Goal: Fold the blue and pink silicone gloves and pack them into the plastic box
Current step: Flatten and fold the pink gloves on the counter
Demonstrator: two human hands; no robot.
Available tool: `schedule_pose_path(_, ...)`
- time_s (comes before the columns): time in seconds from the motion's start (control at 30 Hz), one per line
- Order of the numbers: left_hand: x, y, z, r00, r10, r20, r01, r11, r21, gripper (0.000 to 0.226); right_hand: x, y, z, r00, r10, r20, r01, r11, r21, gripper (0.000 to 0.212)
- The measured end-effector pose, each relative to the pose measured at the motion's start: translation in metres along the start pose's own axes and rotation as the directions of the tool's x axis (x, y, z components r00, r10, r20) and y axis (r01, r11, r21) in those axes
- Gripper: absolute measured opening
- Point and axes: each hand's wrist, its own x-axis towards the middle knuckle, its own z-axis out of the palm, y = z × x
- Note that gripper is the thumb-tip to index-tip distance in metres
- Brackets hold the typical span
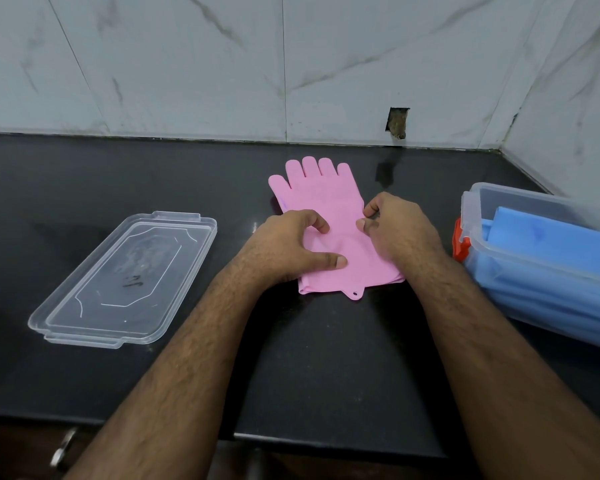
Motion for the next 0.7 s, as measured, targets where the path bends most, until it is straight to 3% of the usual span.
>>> schedule_pose_path(0.7, -0.0008, 0.0001, -0.0023, 1.000, -0.003, -0.015, 0.003, 1.000, -0.013, 0.061, -0.0010, 0.0001, -0.0035, 0.993, 0.120, -0.011, -0.120, 0.993, -0.002, 0.035)
